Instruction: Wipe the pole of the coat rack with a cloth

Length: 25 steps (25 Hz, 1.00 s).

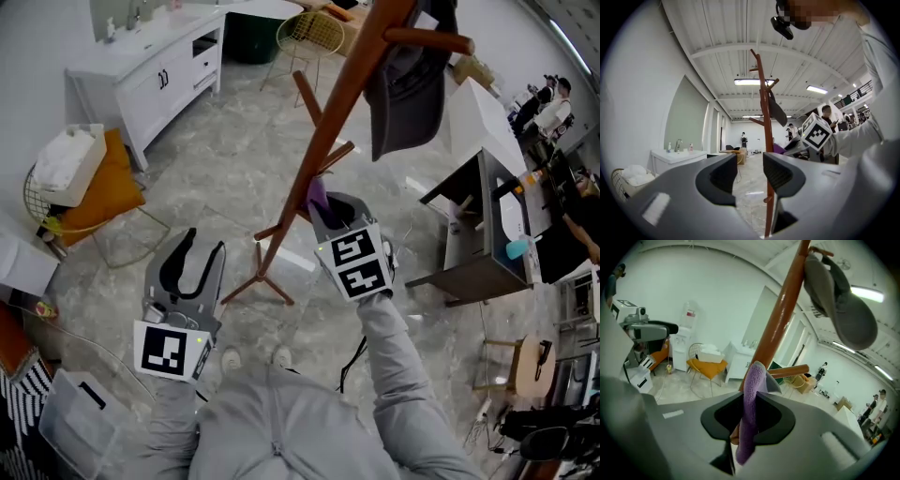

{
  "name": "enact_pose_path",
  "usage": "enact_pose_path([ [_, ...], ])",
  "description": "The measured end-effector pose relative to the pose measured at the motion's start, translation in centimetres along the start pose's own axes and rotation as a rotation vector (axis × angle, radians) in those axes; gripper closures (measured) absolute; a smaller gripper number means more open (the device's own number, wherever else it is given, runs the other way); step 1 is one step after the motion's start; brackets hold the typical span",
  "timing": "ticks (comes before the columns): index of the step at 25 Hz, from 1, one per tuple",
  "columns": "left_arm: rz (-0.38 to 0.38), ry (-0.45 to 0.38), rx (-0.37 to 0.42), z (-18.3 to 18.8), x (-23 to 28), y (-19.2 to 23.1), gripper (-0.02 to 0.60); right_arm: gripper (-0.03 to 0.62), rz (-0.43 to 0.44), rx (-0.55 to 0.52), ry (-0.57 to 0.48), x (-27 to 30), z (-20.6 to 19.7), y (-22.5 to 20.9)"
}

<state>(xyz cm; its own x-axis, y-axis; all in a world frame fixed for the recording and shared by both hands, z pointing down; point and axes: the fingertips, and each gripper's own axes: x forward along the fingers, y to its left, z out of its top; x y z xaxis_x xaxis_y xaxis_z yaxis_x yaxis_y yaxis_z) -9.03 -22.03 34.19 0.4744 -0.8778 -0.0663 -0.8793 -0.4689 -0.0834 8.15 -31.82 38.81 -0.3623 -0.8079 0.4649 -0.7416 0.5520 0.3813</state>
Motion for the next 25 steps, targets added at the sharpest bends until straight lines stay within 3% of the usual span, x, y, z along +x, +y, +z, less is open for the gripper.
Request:
enact_pose_path([
  [8, 0.027, 0.010, -0.036, -1.5, -0.6, 2.5, 0.402, 0.537, 0.152, -0.178, 0.159, 1.9, -0.7, 3.5],
  [16, 0.018, 0.006, -0.058, -2.0, -0.4, 3.2, 0.402, 0.537, 0.144, -0.388, 0.244, 1.6, -1.3, 6.3],
  [25, 0.007, 0.005, -0.063, -2.1, -0.3, 2.9, 0.402, 0.537, 0.184, -0.405, 0.221, 0.1, -1.3, 9.3],
])
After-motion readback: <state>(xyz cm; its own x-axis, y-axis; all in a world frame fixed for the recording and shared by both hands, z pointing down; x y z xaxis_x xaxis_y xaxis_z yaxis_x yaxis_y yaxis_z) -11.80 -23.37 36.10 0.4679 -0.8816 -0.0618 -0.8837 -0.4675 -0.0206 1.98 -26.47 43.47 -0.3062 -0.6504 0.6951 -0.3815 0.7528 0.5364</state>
